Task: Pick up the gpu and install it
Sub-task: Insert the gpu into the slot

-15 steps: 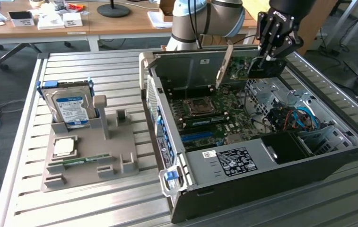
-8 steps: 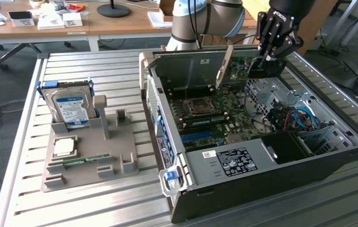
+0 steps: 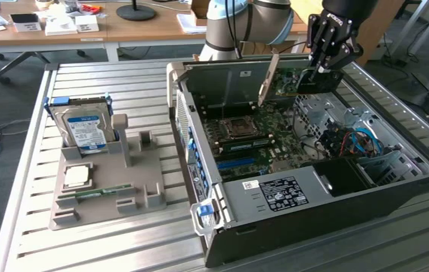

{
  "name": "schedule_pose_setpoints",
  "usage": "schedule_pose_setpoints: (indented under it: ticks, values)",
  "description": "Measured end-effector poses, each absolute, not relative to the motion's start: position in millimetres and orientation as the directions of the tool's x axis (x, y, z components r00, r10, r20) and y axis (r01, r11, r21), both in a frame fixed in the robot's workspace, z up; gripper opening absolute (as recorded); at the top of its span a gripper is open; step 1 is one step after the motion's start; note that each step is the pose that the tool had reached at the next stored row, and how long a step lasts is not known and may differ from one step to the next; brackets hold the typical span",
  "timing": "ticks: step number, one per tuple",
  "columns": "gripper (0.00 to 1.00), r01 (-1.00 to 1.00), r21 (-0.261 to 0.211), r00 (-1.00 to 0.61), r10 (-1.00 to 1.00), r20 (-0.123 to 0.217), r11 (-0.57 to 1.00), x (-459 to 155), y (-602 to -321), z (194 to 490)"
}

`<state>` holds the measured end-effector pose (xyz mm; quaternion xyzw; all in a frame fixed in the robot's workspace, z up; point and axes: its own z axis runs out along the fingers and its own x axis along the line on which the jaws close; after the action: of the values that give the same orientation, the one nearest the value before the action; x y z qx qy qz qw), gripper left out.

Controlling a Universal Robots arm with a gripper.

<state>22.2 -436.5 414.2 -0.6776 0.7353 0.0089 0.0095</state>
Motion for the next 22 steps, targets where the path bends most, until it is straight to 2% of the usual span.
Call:
schedule_pose_setpoints:
  ticks: [22]
  values:
    - [0.27, -0.997, 0.0, -0.081, -0.996, -0.026, 0.081, 14.4, -436.5, 412.9]
